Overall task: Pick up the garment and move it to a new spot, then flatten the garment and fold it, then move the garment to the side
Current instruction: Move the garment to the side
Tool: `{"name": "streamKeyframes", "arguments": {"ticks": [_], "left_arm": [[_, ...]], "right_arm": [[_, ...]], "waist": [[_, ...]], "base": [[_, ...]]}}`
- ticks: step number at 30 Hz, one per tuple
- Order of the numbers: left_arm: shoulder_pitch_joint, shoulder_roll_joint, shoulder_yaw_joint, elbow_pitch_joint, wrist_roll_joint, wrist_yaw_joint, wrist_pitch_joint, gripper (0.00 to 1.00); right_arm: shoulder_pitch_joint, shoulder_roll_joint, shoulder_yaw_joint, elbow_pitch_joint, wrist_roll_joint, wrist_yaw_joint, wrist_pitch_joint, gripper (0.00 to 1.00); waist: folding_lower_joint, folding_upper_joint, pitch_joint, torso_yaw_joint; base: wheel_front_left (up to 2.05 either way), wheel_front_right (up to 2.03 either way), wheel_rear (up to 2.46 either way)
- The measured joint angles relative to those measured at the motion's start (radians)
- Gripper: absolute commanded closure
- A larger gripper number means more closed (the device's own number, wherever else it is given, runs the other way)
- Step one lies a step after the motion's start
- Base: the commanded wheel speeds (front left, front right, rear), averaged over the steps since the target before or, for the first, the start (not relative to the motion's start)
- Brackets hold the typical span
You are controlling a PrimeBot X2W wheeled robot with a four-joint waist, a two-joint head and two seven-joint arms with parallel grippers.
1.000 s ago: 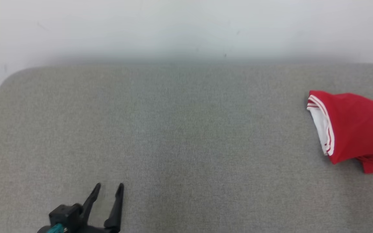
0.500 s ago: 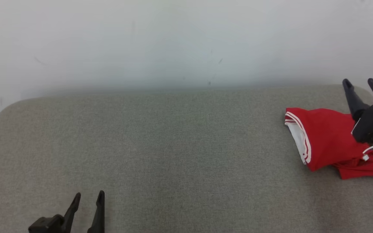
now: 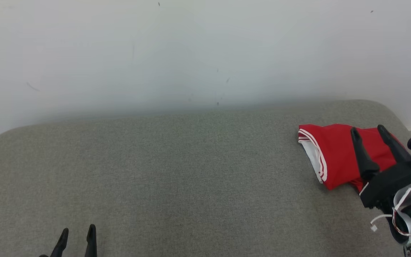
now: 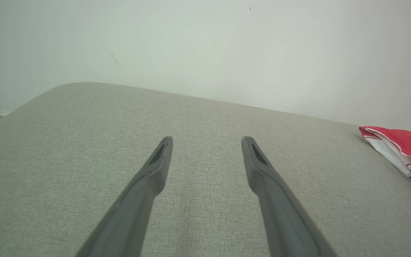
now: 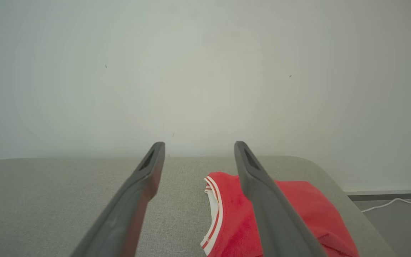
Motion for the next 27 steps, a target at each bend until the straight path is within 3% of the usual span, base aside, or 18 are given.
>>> {"name": "streamKeyframes", "arguments": {"ticks": [20,27], "left_arm": [[0.053,-0.007,0.073,-0.091,0.059,0.008,-0.003,0.0],[0.093,-0.037,0.112,-0.107,0.098,0.008,-0.003,0.0]], "right_arm": [[0.298,0.046,-0.025,-0.097,-0.074,-0.039,-0.216,0.0],[0.359,0.08,-0.035,-0.101,-0.119,-0.05,-0.241,0.0]], "waist": [[0.0002,0.0,-0.005,-0.006],[0.0002,0.0,-0.008,-0.002]], "base": [[0.0,0.0,0.0],[0.0,0.0,0.0]]}}
